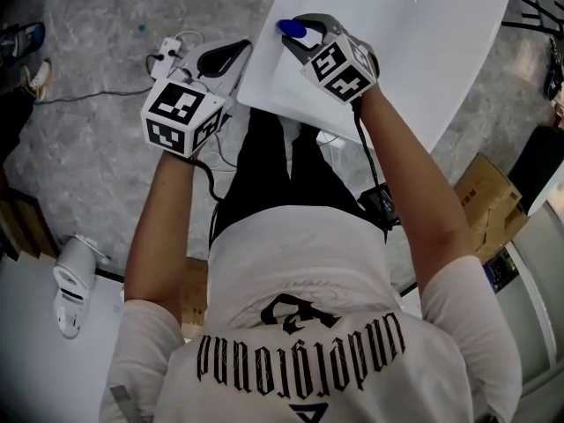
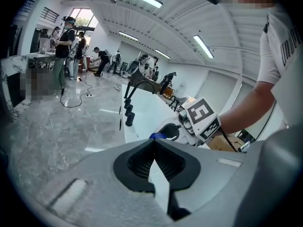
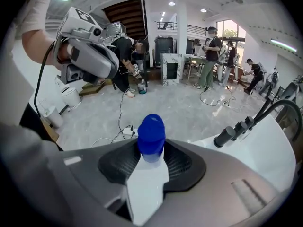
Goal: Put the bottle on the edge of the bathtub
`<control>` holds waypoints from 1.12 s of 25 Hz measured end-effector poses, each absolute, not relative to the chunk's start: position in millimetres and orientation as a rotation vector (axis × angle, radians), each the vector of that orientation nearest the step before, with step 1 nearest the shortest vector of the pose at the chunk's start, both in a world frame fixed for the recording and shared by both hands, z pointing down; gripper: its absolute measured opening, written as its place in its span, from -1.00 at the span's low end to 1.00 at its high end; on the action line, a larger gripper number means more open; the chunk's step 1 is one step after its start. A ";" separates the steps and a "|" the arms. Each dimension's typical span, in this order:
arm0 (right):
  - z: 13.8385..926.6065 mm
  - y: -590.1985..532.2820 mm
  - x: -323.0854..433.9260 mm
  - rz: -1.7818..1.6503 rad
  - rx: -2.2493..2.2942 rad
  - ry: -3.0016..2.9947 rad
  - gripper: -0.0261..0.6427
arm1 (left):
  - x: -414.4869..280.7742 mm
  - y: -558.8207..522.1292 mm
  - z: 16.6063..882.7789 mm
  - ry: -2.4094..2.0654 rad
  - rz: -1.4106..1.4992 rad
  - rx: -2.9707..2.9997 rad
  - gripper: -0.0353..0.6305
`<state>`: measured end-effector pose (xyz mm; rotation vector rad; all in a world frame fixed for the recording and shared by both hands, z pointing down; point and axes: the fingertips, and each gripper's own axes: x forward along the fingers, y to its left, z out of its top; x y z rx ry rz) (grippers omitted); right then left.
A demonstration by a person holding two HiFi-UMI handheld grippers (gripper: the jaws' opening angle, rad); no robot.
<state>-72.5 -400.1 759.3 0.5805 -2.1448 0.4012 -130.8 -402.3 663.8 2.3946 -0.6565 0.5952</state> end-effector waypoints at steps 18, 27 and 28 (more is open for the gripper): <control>778.0 -399.6 -74.2 0.398 0.583 -2.137 -0.47 | -126.2 -391.4 684.3 -0.625 0.615 2.334 -0.88; 777.5 -400.2 -70.6 0.412 0.596 -2.133 -0.36 | -124.5 -387.7 684.8 -0.626 0.612 2.331 -0.88; 776.3 -400.4 -69.0 0.413 0.604 -2.134 -0.35 | -124.5 -387.5 684.3 -0.629 0.611 2.333 -0.88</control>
